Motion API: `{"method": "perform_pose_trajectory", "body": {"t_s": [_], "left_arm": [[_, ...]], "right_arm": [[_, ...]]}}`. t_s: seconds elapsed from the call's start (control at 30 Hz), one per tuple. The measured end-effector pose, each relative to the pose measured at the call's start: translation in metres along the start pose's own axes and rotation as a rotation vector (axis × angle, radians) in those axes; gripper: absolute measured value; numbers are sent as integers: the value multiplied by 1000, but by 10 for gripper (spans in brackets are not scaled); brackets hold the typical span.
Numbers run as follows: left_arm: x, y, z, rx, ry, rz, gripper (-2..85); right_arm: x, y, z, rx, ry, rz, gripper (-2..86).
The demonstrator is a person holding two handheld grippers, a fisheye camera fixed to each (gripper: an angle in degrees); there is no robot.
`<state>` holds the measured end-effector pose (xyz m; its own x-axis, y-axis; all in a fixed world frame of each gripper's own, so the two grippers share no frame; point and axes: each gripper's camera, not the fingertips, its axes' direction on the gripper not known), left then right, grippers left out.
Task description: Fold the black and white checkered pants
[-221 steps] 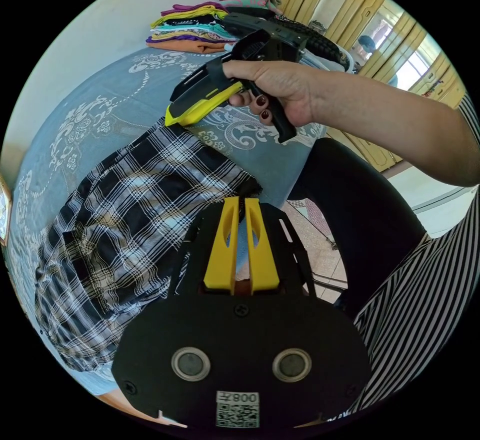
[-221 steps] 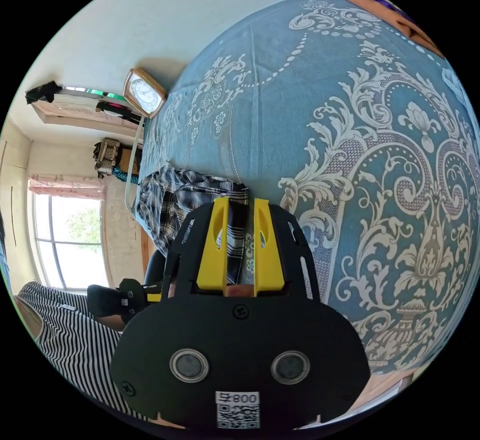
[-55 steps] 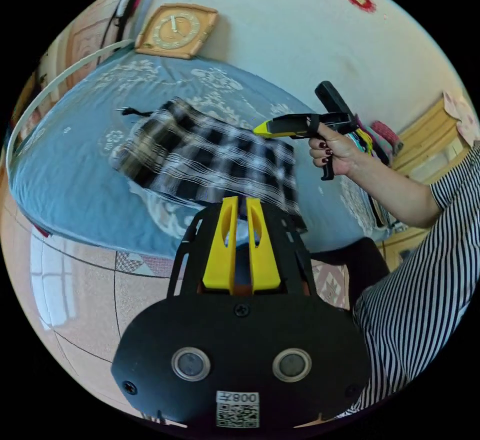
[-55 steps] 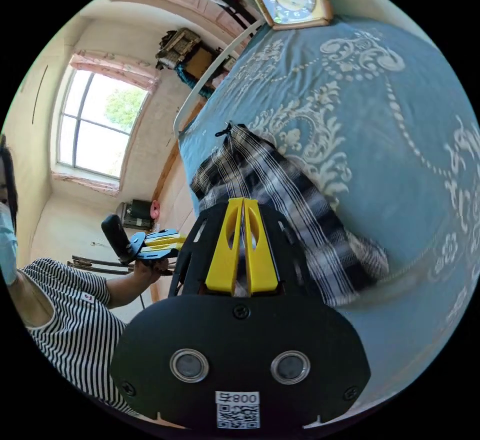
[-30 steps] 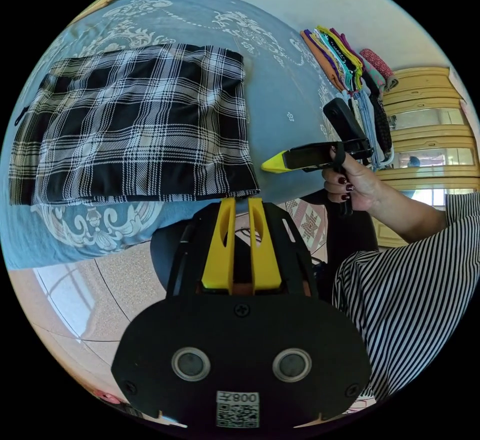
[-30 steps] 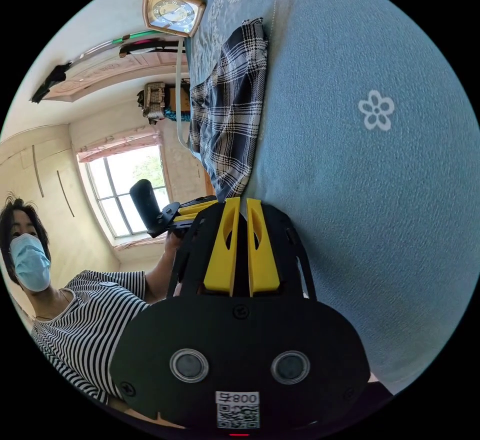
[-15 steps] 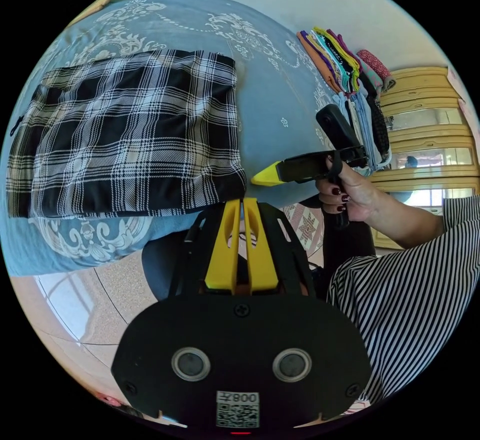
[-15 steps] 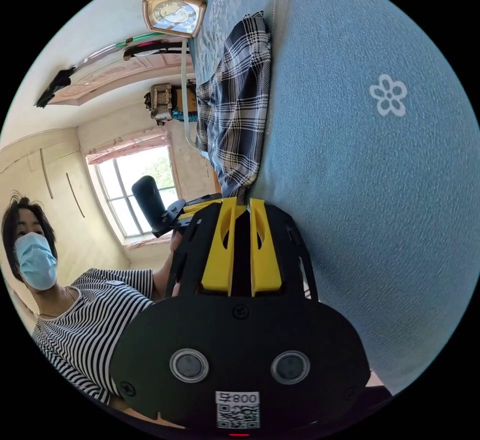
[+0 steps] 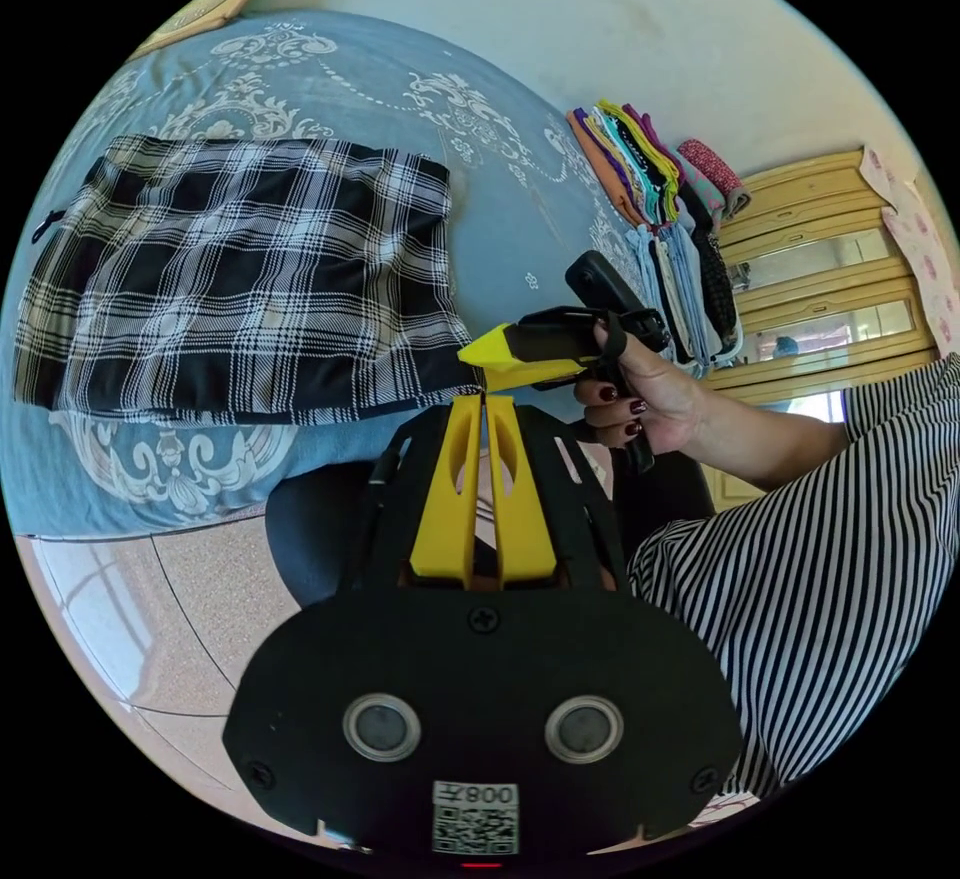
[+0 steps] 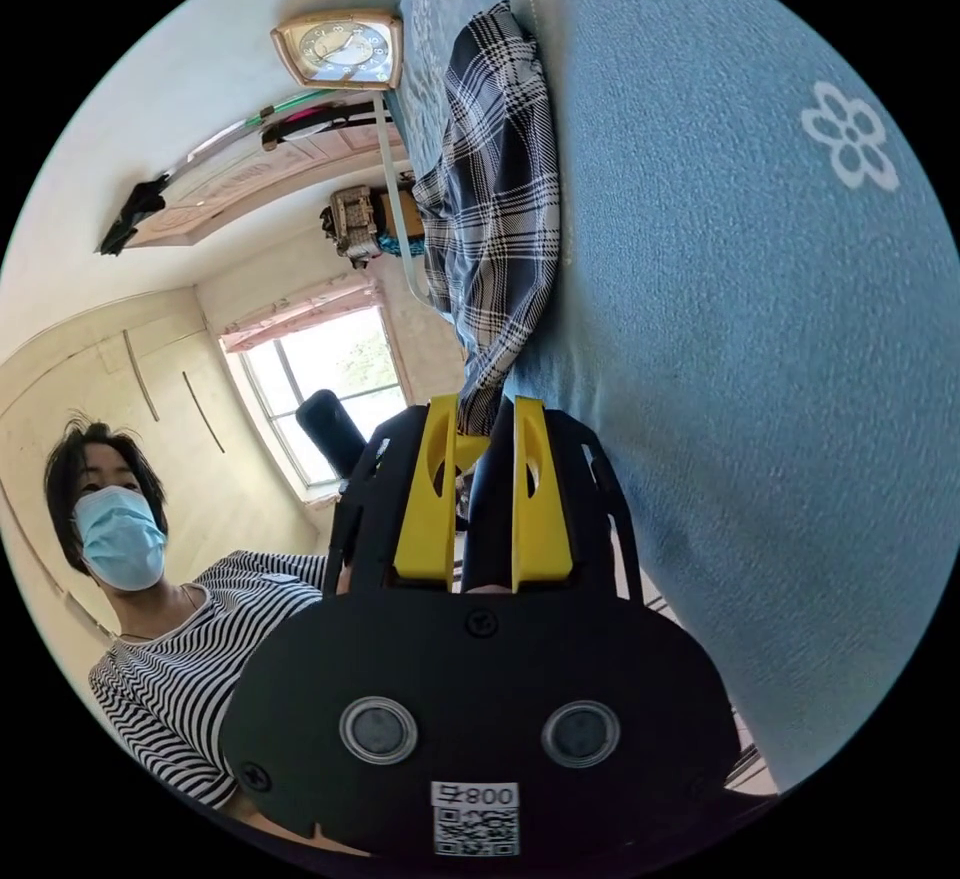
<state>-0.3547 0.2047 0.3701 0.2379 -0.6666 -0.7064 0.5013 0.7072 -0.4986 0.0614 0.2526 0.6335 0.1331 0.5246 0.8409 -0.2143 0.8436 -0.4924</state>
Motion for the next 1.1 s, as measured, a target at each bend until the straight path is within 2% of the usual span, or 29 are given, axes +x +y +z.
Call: {"method": "perform_pose_trajectory", "body": {"t_s": [0.23, 0.4, 0.6, 0.7, 0.87, 1.1], "left_arm": [[-25, 13, -30, 4, 22, -6, 6], [-47, 27, -60, 29, 52, -32, 6], [-87, 59, -109, 65, 47, -122, 7], [-123, 82, -138, 149, 112, -238, 14], [-199, 128, -183, 402, 373, -498, 64], [-257, 163, -230, 641, 507, -633, 117]], "right_arm": [[-10, -8, 24, -39, -30, 7, 74], [-26, -8, 36, -42, 4, 2, 29], [-54, -7, 46, -45, 4, -23, 13], [-71, -8, 52, -49, 4, -42, 10], [-109, -12, 63, -44, 4, -86, 8], [-165, -28, 90, -53, 29, -148, 6]]}}
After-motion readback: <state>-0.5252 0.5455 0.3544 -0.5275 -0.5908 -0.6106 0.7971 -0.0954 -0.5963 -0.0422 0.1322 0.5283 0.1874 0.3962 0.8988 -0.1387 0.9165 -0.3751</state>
